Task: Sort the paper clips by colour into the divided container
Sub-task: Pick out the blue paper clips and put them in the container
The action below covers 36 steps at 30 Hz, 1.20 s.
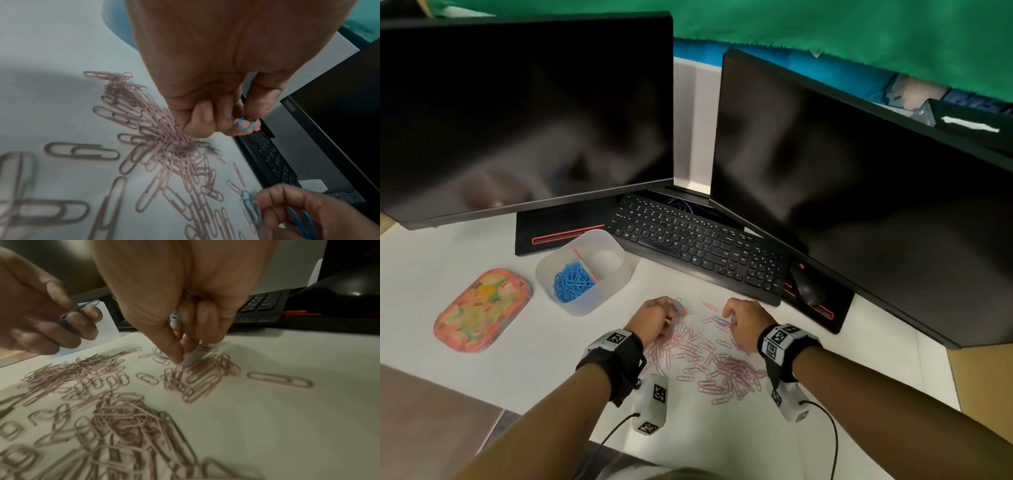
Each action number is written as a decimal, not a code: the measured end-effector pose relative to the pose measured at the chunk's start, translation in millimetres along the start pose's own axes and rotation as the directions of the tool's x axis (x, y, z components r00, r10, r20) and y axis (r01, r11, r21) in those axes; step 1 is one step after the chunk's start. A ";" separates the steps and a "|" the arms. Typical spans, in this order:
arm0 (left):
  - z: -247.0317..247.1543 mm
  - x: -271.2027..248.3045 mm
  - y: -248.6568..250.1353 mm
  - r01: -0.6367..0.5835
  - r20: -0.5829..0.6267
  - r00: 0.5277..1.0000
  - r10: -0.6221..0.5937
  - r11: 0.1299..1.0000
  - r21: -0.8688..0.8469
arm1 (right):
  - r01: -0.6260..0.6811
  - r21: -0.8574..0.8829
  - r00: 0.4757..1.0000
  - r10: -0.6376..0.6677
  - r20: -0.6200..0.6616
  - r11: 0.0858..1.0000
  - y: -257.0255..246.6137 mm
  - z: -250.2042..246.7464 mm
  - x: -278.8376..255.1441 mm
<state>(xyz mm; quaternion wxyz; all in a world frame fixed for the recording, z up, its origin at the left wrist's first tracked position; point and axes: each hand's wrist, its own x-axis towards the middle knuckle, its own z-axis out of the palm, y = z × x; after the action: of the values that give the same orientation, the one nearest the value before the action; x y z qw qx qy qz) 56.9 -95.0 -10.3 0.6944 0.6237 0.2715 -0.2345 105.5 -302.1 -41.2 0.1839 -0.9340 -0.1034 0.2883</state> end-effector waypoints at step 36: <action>-147.0 -35.5 60.4 -0.144 -0.480 0.876 -0.037 0.931 -0.335 | 0.167 0.339 0.941 -0.252 0.224 0.926 -270.0 -10.7 46.0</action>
<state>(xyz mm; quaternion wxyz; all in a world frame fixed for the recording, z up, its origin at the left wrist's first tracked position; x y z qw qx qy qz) 58.2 57.4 47.1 0.7141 0.5316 0.4554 0.0002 125.4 -45.4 52.8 0.3451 -0.8293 -0.1795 0.4012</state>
